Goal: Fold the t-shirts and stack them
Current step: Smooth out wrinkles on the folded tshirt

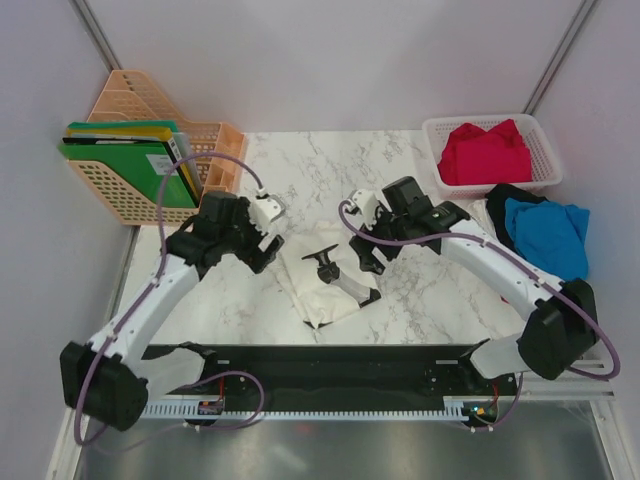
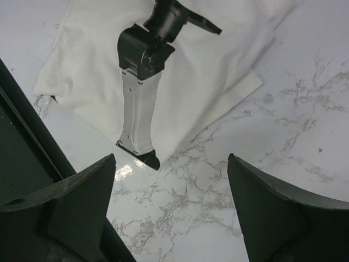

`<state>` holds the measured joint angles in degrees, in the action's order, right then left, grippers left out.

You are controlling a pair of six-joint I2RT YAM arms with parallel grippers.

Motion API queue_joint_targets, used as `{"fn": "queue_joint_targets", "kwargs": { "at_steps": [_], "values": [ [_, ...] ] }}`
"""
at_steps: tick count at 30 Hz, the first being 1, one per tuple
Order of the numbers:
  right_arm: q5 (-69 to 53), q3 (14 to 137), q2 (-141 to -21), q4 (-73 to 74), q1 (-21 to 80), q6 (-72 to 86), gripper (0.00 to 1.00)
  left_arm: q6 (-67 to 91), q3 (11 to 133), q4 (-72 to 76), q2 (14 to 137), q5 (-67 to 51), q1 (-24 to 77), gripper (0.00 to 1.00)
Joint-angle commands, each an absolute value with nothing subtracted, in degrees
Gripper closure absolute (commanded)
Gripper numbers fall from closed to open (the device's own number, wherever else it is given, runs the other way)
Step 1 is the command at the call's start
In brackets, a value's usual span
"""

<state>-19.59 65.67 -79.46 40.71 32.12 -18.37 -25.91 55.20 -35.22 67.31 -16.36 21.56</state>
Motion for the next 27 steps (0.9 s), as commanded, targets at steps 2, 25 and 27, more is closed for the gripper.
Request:
{"fn": "queue_joint_targets", "kwargs": {
  "at_steps": [2,25,27],
  "values": [
    [-16.36,73.02,-87.00,36.92,39.62,-16.79,0.08,-29.97,50.28,-25.23,57.32,-1.41,13.38,0.00],
    [-16.17,79.63,-120.14,27.60,51.40,-16.96,0.07,-32.17,41.13,-28.48,43.06,-0.26,2.11,0.00],
    [-16.52,79.28,-120.67,27.77,53.95,-17.58,0.07,-31.99,41.22,-27.95,43.68,-0.18,2.11,0.00]
  ]
}}
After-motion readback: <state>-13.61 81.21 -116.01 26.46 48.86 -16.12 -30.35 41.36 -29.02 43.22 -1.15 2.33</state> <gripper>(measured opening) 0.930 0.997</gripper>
